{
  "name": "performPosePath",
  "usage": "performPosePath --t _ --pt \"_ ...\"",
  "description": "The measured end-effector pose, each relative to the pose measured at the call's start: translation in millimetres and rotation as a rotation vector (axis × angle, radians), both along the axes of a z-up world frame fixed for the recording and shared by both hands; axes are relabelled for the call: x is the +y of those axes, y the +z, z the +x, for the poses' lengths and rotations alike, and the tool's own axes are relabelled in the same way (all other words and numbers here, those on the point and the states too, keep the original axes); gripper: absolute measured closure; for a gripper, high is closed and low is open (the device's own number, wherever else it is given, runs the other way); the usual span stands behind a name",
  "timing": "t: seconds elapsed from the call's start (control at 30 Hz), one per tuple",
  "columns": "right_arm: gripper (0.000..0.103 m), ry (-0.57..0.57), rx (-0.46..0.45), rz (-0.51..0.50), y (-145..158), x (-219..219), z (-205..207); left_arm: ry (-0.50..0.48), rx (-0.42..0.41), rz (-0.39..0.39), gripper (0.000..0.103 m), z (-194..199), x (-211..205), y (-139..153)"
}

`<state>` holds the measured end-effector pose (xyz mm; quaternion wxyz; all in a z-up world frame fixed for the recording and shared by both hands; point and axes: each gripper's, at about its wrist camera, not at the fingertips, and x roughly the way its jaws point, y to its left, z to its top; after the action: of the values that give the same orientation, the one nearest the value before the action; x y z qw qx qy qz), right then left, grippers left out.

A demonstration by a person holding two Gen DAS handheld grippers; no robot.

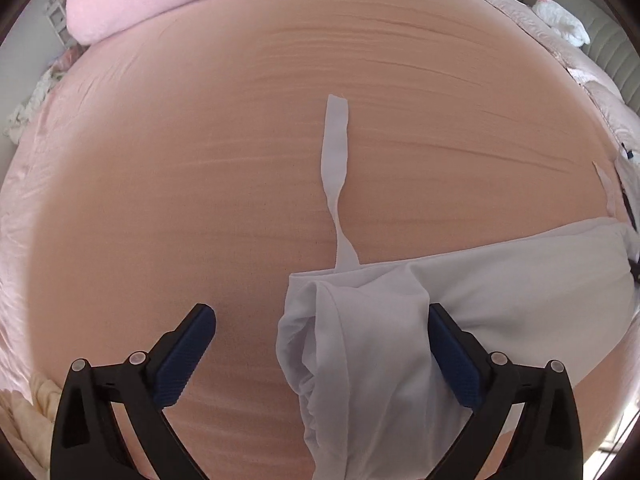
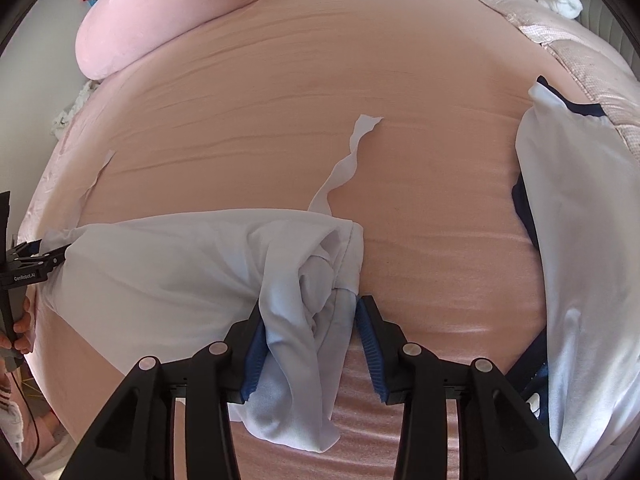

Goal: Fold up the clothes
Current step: 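Open both grippers and lift them off the rolled shirt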

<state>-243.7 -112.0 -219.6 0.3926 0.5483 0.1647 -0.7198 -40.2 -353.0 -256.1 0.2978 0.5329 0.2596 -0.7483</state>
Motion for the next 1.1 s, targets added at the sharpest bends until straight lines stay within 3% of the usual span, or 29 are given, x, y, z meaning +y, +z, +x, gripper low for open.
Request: performPosePath --t 0.1,0.2,0.27,0.4,0.47,0.57,0.6,0.7,0.8,0.93,1.0,1.1 --pt "0.059 0.007 -0.009 -0.003 2 -1 -1 0.067 0.044 0.096 0.0 9 -10 1" --pt "0.052 0.012 -0.023 -0.017 6 3 -4 0.077 0.014 0.101 0.0 1 -10 7" --pt "0.041 -0.026 -0.044 -0.021 13 7 -6 0.088 0.002 0.087 0.0 7 -10 16" --pt "0.035 -0.126 -0.078 -0.132 33 28 -5 0.178 0.026 -0.02 0.0 25 -7 43" --pt "0.027 -0.159 -0.071 -0.139 41 38 -1 0.215 0.061 -0.038 0.0 33 -1 55" --pt "0.025 -0.147 -0.039 -0.102 48 40 12 0.241 0.15 -0.001 0.0 49 8 73" --pt "0.025 -0.138 -0.032 -0.096 49 40 16 0.251 0.177 0.014 0.0 73 10 82" --pt "0.025 -0.161 -0.069 -0.138 50 61 24 0.29 0.228 0.045 0.0 99 19 81" --pt "0.025 -0.244 -0.18 -0.212 42 70 29 0.324 0.273 0.121 0.0 130 31 82" --pt "0.025 -0.308 -0.3 -0.25 28 85 39 0.373 0.368 0.312 0.0 157 40 61" --pt "0.025 -0.302 -0.314 -0.232 22 90 46 0.391 0.412 0.397 0.0 166 42 53" --pt "0.025 -0.298 -0.298 -0.196 12 84 51 0.409 0.39 0.456 0.0 182 46 47"
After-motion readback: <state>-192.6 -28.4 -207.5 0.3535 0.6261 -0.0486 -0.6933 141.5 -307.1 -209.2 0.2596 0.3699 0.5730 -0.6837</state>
